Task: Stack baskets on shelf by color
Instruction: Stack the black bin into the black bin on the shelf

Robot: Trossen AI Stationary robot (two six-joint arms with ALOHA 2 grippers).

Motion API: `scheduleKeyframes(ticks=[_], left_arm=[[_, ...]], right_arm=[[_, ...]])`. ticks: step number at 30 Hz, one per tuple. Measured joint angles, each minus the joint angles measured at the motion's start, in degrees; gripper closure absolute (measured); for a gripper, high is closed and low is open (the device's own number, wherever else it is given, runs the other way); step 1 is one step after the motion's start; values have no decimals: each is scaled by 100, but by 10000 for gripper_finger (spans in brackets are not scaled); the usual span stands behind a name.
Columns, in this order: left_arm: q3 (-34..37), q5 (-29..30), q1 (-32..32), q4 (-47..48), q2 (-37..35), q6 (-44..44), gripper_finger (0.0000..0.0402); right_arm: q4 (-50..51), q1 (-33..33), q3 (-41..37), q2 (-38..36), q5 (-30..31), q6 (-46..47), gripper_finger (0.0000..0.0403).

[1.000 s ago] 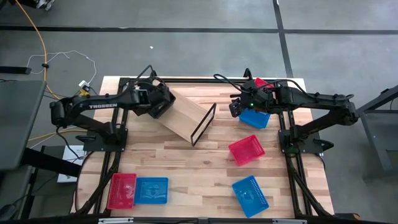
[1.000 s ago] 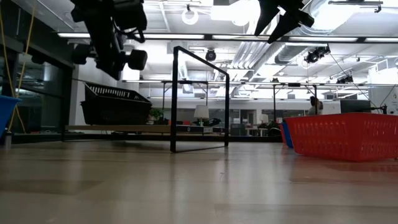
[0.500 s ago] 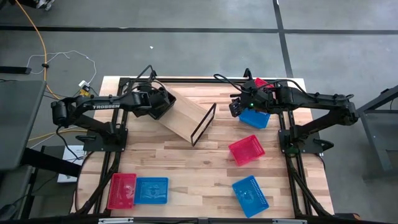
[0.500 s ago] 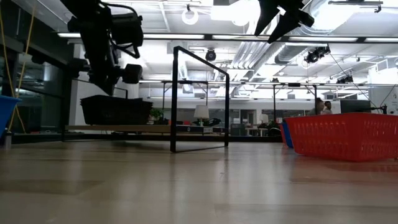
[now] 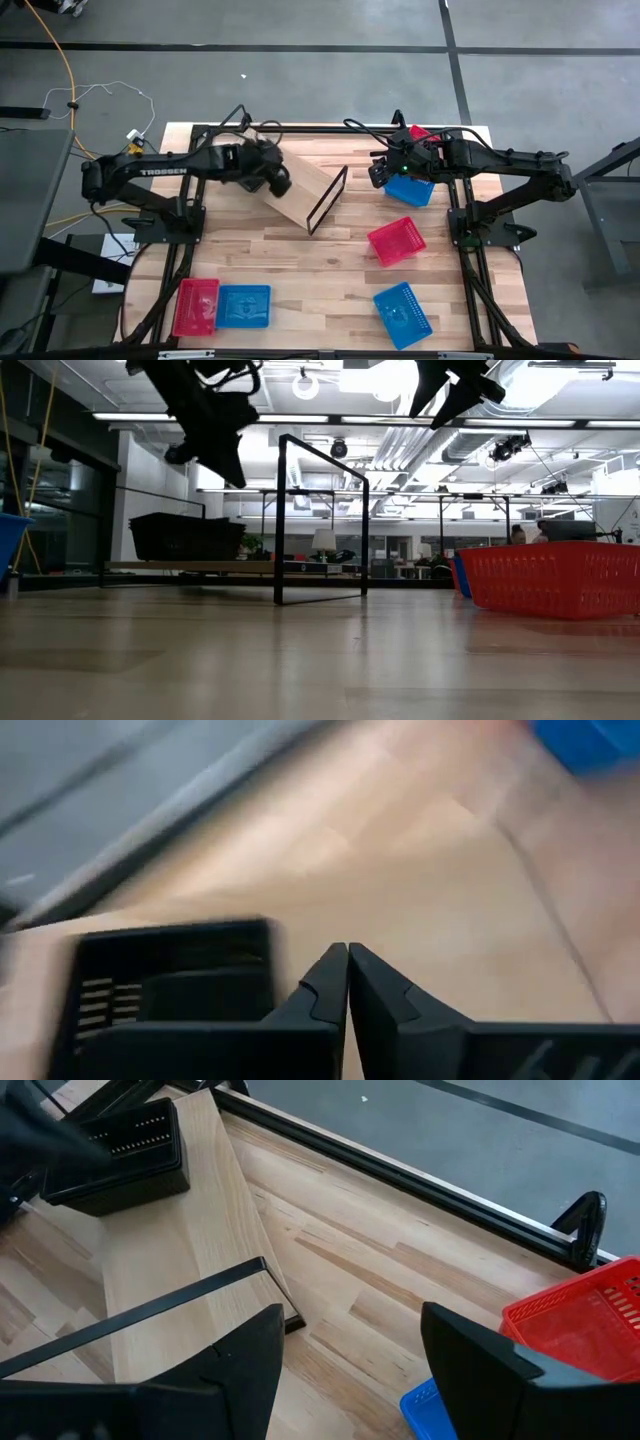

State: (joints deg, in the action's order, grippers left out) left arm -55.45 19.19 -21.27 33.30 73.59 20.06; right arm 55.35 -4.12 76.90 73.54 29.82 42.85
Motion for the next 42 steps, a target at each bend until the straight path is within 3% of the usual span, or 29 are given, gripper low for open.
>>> scheduleKeyframes(ticks=[3, 11, 17, 23, 30, 42], left_arm=[[-346, -625, -9, 518, 202, -843, 401], [-1565, -1141, -248, 2199, 1464, -3456, 401], [-2034, -1017, -218, 2299, 2208, -5637, 401], [-2065, -487, -291, 2344, 2513, -6088, 401], [-2059, -995, -476, 2935, 2524, -6420, 401], [-1637, -719, -633, 2837, 2528, -6976, 401]], right_arm=[[-2, 0, 0, 0, 0, -2, 181], [-4, 0, 2, 0, -12, 1, 181], [0, -1, 2, 0, -146, -36, 181], [2, 0, 2, 0, -146, -37, 181], [2, 0, 2, 0, -146, -38, 181], [2, -2, 2, 0, -114, -42, 181]])
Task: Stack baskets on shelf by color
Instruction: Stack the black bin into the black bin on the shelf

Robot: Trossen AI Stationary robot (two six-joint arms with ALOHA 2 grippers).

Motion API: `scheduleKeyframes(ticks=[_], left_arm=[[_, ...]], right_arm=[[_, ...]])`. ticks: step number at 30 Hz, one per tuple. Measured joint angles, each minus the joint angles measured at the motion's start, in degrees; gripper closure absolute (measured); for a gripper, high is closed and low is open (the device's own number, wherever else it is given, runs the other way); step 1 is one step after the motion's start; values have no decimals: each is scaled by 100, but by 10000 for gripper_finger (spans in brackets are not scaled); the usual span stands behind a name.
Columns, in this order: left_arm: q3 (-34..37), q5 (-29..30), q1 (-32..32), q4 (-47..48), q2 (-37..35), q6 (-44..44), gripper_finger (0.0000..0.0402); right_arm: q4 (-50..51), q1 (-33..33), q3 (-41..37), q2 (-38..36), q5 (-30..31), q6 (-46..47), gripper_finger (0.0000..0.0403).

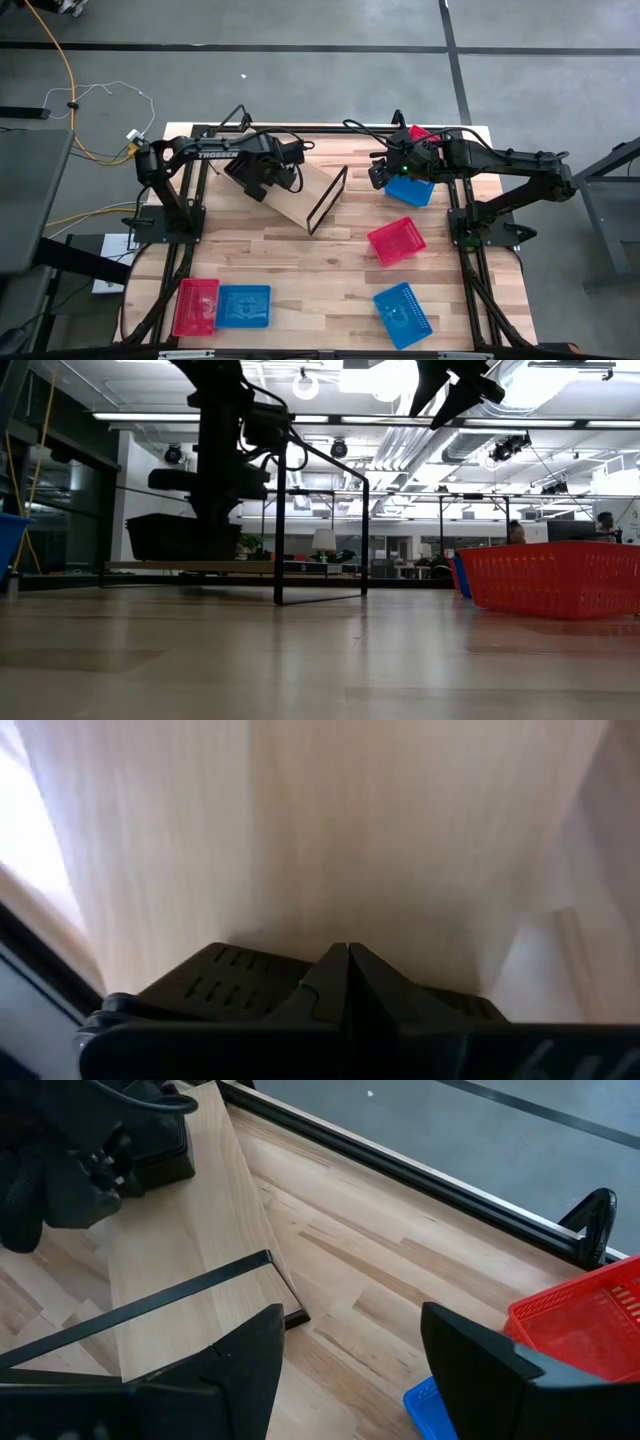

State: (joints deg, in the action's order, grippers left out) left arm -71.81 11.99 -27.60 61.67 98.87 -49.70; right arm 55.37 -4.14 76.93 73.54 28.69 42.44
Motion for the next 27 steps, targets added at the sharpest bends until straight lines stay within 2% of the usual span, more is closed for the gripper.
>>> scheduleKeyframes(ticks=[21, 27], left_arm=[[0, 253, -421, -277, -13, 27, 401], [-272, 236, -259, -226, -187, 608, 401]], right_arm=[[2, 1, 0, 0, 13, 15, 181], [6, 1, 0, 0, -61, -127, 181]])
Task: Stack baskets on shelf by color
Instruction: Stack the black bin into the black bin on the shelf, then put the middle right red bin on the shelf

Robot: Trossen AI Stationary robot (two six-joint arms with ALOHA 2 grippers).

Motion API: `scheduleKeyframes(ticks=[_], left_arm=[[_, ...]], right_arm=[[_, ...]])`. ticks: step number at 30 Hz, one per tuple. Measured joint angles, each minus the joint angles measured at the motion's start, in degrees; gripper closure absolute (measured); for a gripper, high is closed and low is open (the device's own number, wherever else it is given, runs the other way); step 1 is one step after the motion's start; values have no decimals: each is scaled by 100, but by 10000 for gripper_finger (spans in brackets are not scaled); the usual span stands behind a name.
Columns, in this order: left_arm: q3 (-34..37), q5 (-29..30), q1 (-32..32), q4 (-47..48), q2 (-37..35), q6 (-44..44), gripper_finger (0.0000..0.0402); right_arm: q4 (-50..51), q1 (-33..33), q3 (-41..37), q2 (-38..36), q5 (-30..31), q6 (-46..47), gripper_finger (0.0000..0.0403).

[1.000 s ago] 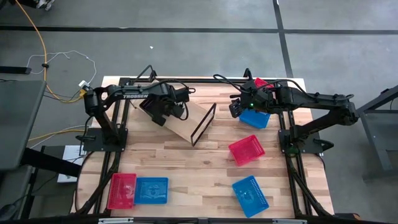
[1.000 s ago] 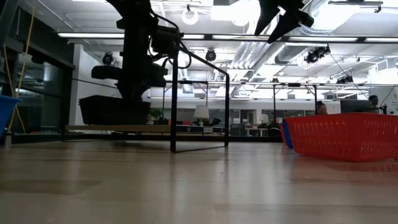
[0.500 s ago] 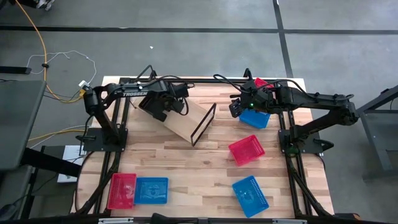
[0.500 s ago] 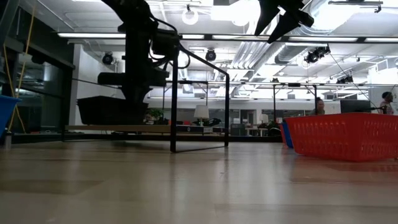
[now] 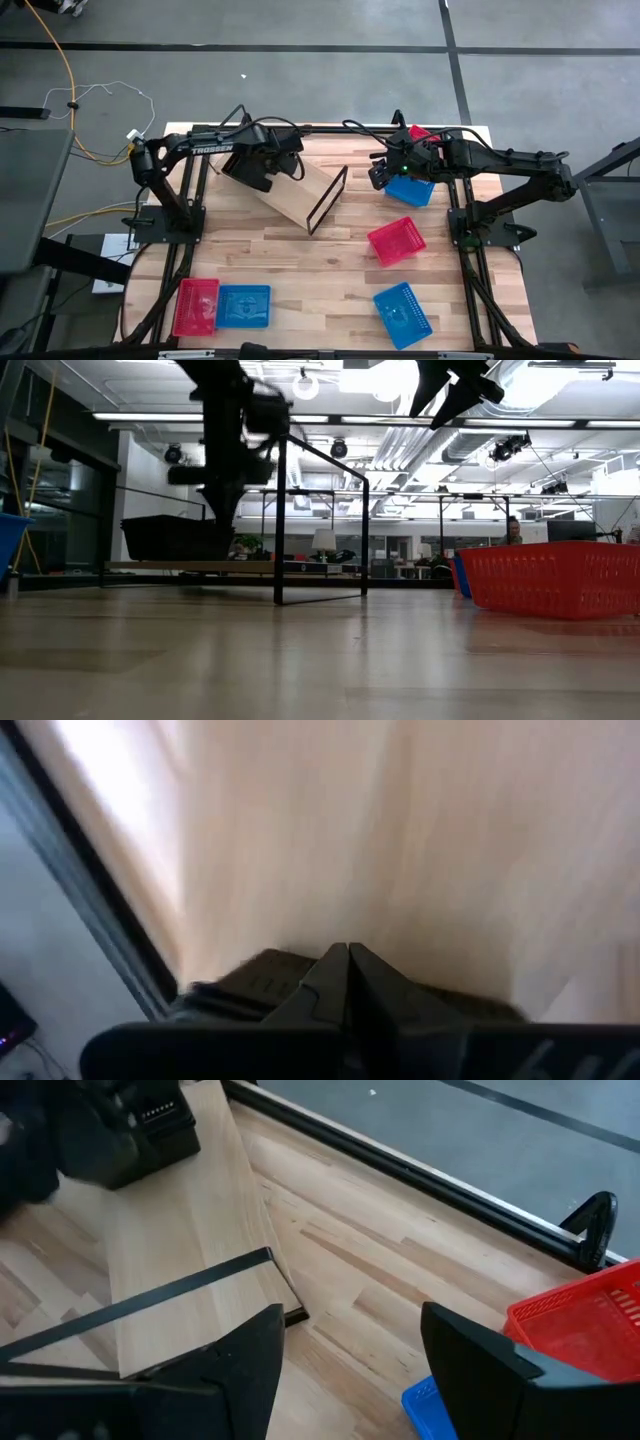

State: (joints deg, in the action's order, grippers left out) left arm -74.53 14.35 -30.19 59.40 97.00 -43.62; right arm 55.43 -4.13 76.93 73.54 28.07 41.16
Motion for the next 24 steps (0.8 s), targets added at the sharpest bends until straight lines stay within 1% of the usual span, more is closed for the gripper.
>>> scheduleKeyframes(ticks=[3, 6, 9, 12, 15, 18, 21, 24], left_arm=[[-255, -71, 80, -22, -219, 740, 401], [-408, -155, 169, -90, -553, 1886, 401], [-397, -669, 312, -112, -1067, 2956, 401], [-223, -1117, 650, -351, -1712, 3804, 401], [230, -1177, 1256, -1110, -2502, 4360, 401], [935, -935, 1954, -2104, -3264, 4908, 401], [1692, -347, 2629, -2996, -3891, 5579, 401], [2325, 294, 3163, -3655, -4337, 6081, 401]], right_arm=[[85, -1, 0, 0, -223, -108, 181], [290, -1, 0, -2, -434, -112, 181], [503, 4, 0, -2, -499, -112, 181], [688, 45, 0, -2, -620, -113, 181], [868, 121, 0, -2, -741, -113, 181], [1119, 234, 0, -2, -1019, -111, 181], [1467, 323, 0, -2, -1510, -61, 181], [1728, 392, -138, -16, -1946, 270, 181]])
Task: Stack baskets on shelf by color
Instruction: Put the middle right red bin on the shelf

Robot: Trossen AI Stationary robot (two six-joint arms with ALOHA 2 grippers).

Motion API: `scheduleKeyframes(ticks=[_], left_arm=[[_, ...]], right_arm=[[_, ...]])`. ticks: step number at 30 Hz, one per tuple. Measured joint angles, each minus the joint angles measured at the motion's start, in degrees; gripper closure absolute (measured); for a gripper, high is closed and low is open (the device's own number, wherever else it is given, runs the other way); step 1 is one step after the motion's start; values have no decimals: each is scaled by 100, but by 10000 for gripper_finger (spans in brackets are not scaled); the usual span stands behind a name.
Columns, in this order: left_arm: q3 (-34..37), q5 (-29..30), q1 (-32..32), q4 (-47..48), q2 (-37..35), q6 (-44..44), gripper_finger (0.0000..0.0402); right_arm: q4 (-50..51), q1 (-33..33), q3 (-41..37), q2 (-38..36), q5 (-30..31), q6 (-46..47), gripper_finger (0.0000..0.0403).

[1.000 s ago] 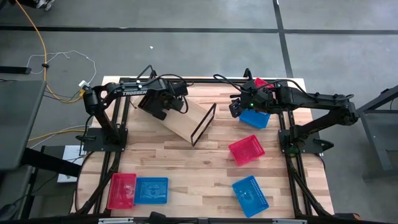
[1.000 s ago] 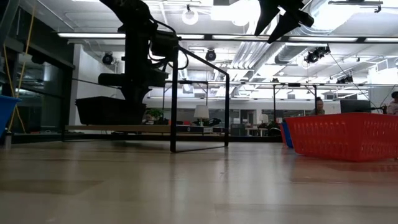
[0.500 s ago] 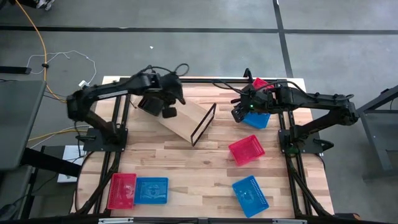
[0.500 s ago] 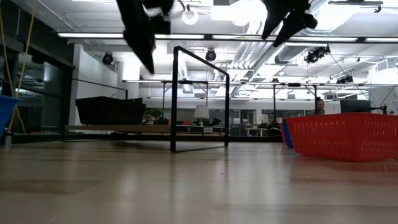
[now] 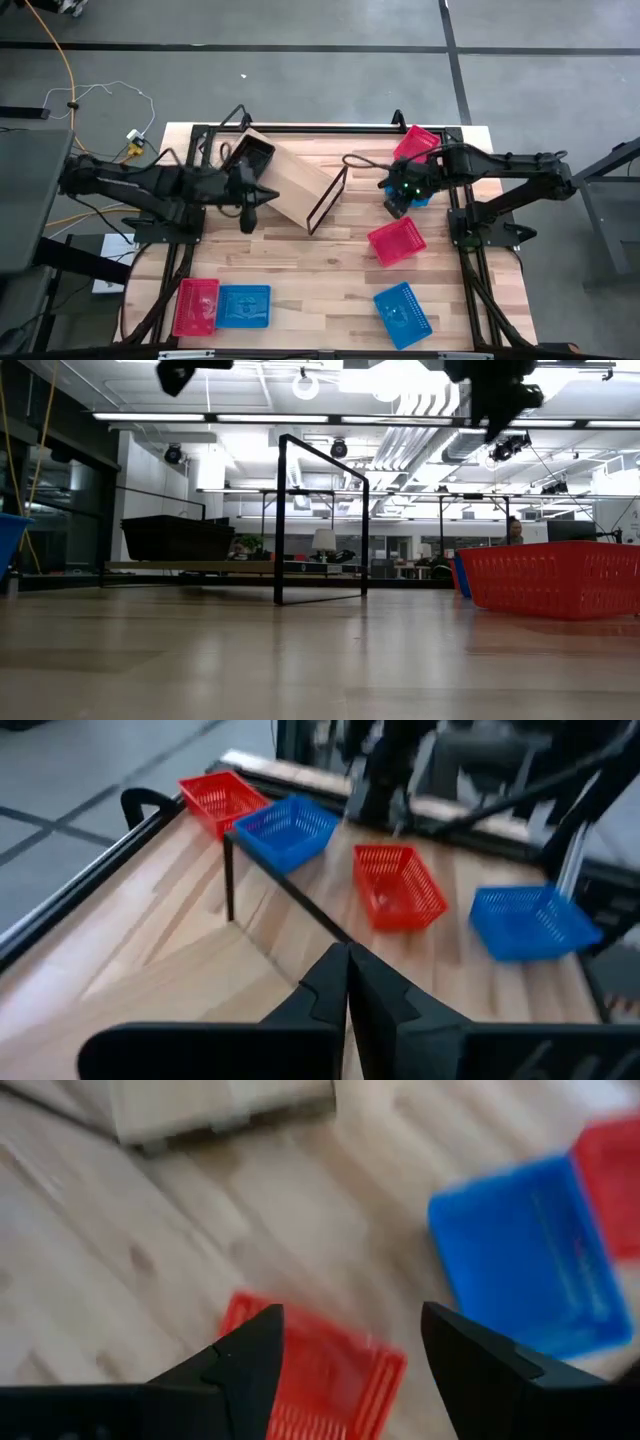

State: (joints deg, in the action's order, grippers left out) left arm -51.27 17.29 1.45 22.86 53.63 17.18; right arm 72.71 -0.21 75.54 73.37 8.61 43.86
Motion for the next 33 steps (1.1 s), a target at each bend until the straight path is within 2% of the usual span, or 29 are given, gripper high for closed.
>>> scheduleKeyframes(ticks=[5, 10, 15, 19, 22, 28, 33], left_arm=[[519, 696, 478, -331, -319, 482, 401], [549, 779, 537, -430, -350, 472, 401], [543, 629, 536, -1092, -486, 166, 401], [355, 386, 536, -1568, -684, -90, 401], [70, 370, 536, -1604, -880, -131, 401], [-376, 265, 536, -1605, -1182, -133, 401], [-419, 263, 535, -1523, -1358, -133, 401]], right_arm=[[85, 270, -892, -162, -714, 886, 181], [-413, 639, -2159, -425, -1231, 1768, 181], [-586, 694, -2901, -486, -1157, 2329, 181], [-1351, 656, -3181, -486, -1066, 2377, 181], [-1741, 658, -3390, -478, -942, 2440, 181], [-1747, 658, -3710, -478, -741, 2775, 182], [-1859, 658, -3831, -479, -692, 2777, 207]])
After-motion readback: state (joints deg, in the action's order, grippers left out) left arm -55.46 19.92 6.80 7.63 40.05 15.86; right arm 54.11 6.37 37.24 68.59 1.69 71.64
